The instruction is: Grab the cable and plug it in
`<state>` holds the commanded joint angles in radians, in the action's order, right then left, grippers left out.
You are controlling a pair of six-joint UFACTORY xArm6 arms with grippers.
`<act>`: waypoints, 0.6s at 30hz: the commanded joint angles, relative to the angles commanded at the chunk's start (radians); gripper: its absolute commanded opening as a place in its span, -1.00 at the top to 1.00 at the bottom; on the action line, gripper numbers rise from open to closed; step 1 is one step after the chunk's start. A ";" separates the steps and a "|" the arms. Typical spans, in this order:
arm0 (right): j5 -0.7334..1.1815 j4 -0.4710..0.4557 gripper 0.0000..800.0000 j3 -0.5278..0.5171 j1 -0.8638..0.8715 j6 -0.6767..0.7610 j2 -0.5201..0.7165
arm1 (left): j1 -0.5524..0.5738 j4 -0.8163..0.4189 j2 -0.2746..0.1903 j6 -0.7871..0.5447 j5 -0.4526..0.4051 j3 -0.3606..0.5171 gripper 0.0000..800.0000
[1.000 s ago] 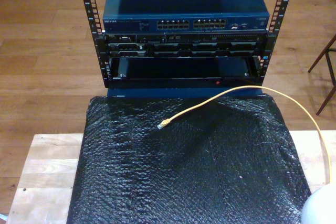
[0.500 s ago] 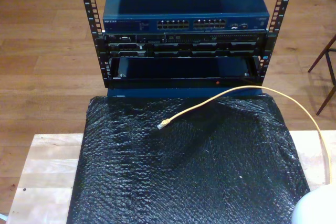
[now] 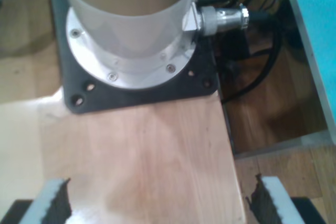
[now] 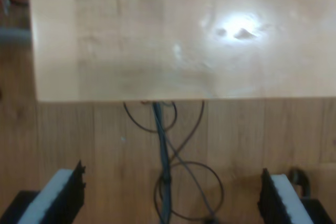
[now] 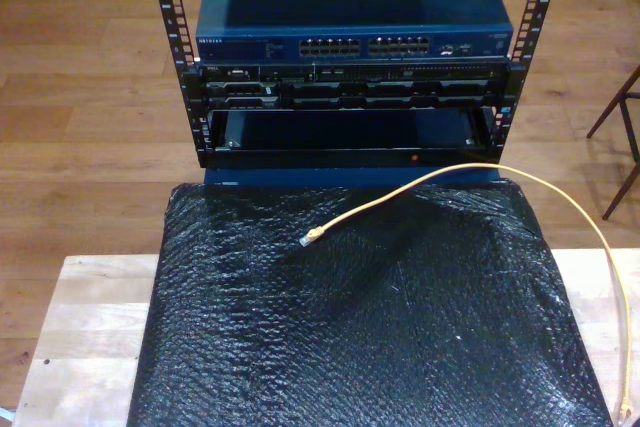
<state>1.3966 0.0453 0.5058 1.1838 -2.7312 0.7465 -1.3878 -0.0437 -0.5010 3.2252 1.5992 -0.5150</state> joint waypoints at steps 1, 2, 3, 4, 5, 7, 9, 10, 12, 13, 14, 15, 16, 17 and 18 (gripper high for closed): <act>0.000 0.000 -1.00 0.011 -0.035 0.032 -0.005 | 0.000 0.008 0.002 0.000 0.006 -0.008 -1.00; 0.000 0.002 -1.00 0.023 -0.075 0.066 -0.012 | 0.000 0.017 0.002 0.000 0.011 -0.015 -1.00; 0.000 0.002 -1.00 0.035 -0.123 0.104 -0.020 | 0.000 0.028 0.002 0.002 0.012 -0.018 -1.00; 0.000 0.002 -1.00 0.049 -0.173 0.144 -0.029 | 0.005 0.038 0.003 0.002 0.012 -0.020 -1.00; 0.000 0.002 -1.00 0.064 -0.226 0.181 -0.040 | 0.012 0.048 0.003 0.003 0.014 -0.020 -1.00; 0.000 0.002 -1.00 0.092 -0.330 0.261 -0.074 | 0.031 0.060 0.003 0.018 0.014 -0.021 -1.00; -0.002 0.002 -1.00 0.121 -0.428 0.336 -0.095 | 0.064 0.063 0.003 0.046 0.014 -0.021 -1.00; -0.002 0.002 -1.00 0.133 -0.471 0.368 -0.104 | 0.084 0.063 0.002 0.064 0.014 -0.021 -1.00; -0.003 0.002 -1.00 0.158 -0.543 0.430 -0.126 | 0.123 0.063 0.002 0.103 0.015 -0.023 -1.00; -0.005 0.002 -1.00 0.170 -0.578 0.457 -0.133 | 0.137 0.063 0.002 0.120 0.018 -0.028 -1.00; -0.005 0.003 -1.00 0.184 -0.617 0.483 -0.141 | 0.149 0.063 0.005 0.132 0.017 -0.031 -1.00; -0.006 0.003 -1.00 0.196 -0.652 0.512 -0.147 | 0.158 0.063 0.008 0.143 0.015 -0.034 -1.00; -0.006 0.003 -1.00 0.209 -0.684 0.542 -0.157 | 0.166 0.063 0.011 0.153 0.015 -0.035 -1.00; -0.008 0.006 -1.00 0.222 -0.717 0.571 -0.172 | 0.173 0.063 0.011 0.161 0.015 -0.035 -1.00; -0.008 0.009 -1.00 0.241 -0.750 0.597 -0.190 | 0.180 0.063 0.011 0.170 0.015 -0.035 -1.00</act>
<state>1.3890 0.0545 0.7467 0.4335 -2.1343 0.5562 -1.2083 0.0192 -0.4902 3.3955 1.6145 -0.5503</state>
